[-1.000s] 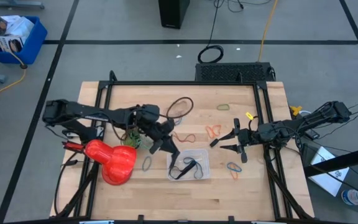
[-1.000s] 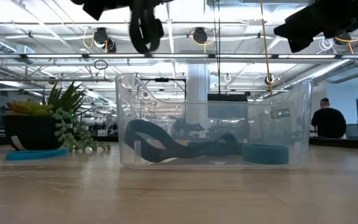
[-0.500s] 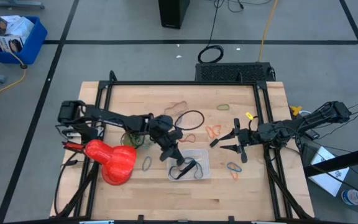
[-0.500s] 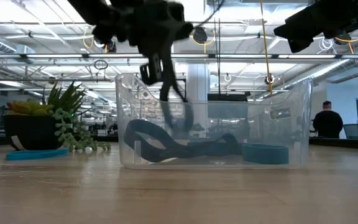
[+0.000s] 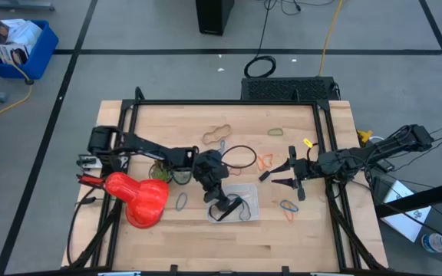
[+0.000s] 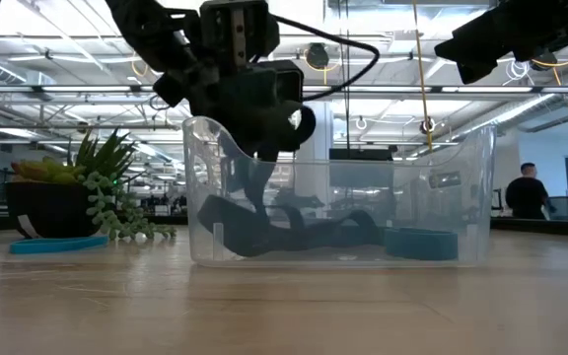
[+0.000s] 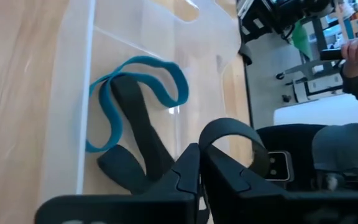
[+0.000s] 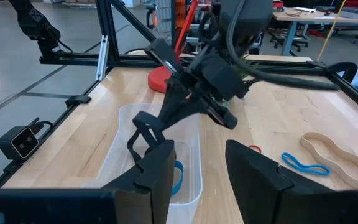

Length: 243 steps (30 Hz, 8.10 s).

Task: Pick and place rubber bands into bin
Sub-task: Put the black rubber band into the bin, then put the bottom left blue rubber band into the bin, then put the bottom blue rubber band into the bin

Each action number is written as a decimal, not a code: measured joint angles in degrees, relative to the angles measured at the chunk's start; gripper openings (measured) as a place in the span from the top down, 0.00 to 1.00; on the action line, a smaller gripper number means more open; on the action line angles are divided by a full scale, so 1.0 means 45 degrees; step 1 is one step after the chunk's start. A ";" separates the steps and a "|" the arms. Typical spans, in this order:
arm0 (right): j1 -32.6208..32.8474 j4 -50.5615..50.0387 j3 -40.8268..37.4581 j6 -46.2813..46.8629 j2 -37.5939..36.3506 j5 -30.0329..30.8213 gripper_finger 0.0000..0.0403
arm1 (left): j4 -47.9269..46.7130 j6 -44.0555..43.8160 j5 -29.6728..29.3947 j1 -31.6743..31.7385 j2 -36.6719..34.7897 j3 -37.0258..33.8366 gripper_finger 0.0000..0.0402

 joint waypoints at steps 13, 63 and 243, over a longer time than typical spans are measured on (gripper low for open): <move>-0.0001 -0.0010 0.0000 0.0000 0.0002 0.0000 0.65 | -0.0039 0.0079 -0.0945 0.0000 -0.0024 0.0000 0.98; -0.0001 0.0000 0.0000 0.0004 0.0005 0.0000 0.65 | -1.0176 0.5366 -0.5680 -0.0664 -0.4226 -0.0005 0.54; -0.0005 -0.0010 -0.0005 -0.0209 0.0015 0.0009 0.65 | 0.3062 0.3435 -0.4296 -0.0447 -0.2492 -0.3130 0.59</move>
